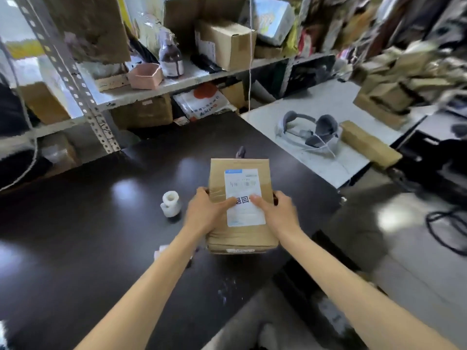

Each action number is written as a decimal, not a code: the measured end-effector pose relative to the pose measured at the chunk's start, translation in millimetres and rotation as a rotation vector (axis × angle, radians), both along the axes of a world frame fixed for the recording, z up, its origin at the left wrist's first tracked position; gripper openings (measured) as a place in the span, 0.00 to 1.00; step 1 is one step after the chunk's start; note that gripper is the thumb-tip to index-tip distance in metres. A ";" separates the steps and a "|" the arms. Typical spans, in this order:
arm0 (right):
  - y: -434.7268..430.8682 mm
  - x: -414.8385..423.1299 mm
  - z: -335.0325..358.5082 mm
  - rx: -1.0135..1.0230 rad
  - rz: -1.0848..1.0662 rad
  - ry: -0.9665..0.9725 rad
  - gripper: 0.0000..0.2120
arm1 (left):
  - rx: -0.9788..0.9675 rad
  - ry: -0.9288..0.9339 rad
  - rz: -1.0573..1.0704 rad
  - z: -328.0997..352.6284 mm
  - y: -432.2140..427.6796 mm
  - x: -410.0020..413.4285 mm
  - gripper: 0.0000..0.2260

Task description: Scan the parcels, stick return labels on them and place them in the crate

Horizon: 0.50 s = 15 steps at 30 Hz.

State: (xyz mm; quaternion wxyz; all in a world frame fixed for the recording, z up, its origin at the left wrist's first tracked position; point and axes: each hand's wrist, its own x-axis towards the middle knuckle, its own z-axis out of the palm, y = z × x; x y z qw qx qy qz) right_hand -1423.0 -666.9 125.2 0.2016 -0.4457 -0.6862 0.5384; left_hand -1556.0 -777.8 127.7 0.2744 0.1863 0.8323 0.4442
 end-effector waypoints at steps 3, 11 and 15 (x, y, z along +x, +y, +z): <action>-1.1 48.0 1.8 0.010 -0.159 -0.013 0.15 | -0.002 -0.018 -0.142 1.5 18.1 31.8 0.26; -0.3 192.7 -2.3 -0.022 -0.504 -0.003 0.17 | 0.016 -0.019 -0.529 6.2 76.3 155.3 0.25; -4.1 267.2 -5.9 -0.029 -0.651 -0.007 0.14 | 0.033 -0.043 -0.684 3.4 95.5 224.6 0.27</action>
